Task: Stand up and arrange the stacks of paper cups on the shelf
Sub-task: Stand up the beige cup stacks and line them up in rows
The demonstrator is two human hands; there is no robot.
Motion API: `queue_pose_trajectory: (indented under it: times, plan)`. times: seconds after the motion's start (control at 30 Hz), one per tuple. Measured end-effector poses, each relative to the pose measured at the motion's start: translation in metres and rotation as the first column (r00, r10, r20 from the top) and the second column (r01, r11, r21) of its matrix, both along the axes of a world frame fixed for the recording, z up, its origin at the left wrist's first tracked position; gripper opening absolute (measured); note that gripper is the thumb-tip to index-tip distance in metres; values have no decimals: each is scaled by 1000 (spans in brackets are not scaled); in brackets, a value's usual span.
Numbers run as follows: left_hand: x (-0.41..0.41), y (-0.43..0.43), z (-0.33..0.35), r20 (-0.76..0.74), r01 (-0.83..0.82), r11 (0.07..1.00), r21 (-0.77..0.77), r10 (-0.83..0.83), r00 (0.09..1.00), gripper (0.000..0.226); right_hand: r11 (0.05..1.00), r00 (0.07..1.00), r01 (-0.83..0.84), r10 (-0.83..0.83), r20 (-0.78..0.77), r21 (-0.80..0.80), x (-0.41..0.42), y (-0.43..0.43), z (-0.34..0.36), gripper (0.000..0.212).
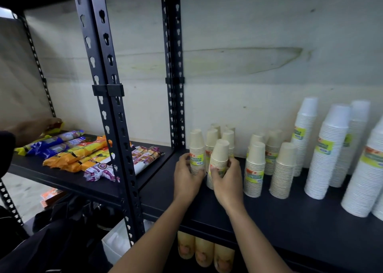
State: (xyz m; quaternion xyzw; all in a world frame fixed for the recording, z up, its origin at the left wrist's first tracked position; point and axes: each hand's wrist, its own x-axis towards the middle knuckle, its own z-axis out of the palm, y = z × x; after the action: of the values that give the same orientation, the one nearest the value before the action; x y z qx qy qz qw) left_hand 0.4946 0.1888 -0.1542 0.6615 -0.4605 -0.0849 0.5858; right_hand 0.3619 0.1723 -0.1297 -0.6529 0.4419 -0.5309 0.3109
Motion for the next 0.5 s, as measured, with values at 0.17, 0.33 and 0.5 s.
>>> queue_pose_trajectory:
  times: [0.17,0.33,0.5]
  plan:
    - [-3,-6,-4,71,54,997,53,-58,996,63,993,994,100,-103,-44,-68,-4,-3,-4,51]
    - [-3,-7,-3,50,98,992,75,-102,994,61,989,988,110,-119,-94,-103,-5,-5,-13,58]
    - [-3,-3,-3,10,139,987,75,-140,990,65,995,991,80,-87,-106,-64,-7,-1,-25,72]
